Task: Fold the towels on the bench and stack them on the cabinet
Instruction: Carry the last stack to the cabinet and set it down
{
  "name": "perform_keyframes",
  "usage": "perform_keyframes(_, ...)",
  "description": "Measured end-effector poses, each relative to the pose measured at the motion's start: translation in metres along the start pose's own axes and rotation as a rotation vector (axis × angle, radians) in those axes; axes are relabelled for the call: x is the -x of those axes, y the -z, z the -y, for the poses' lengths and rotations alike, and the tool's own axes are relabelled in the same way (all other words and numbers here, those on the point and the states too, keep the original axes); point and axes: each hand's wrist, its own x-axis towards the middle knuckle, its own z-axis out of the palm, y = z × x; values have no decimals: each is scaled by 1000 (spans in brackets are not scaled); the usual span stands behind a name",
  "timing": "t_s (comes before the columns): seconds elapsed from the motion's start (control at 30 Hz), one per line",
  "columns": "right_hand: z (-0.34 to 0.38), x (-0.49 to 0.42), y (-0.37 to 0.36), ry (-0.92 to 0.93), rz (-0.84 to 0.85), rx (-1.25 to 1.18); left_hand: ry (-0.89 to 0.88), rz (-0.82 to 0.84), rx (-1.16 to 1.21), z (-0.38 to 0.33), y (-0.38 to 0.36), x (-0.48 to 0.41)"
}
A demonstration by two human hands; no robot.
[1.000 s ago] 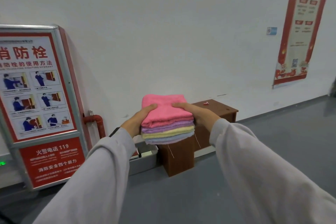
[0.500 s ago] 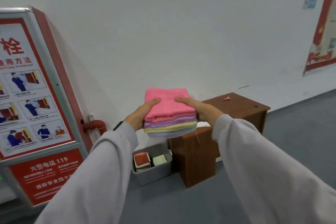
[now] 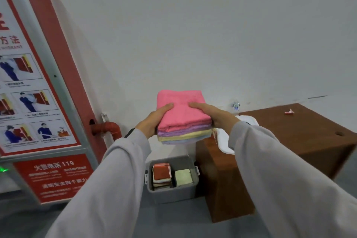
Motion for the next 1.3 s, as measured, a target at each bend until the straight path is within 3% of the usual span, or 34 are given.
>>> perform_keyframes(0.4,-12,-338,7,-80,-19,-1,111,3,26,16,115,-291)
perform_keyframes(0.67,-91,-544,4,-201,-117,-131,296,5,-18,85,185,-487)
perform_keyframes(0.83,-184,-618,3,-346,-88,-170,431,-44,46,189,198,-549)
perform_keyframes(1.0,-322,-678,3,-414,-135,-230,493,-76,92,326,198,-609)
perform_keyframes(1.3,-648,-768,12,-511,-188,-299,572,-63,188,652,175,-705)
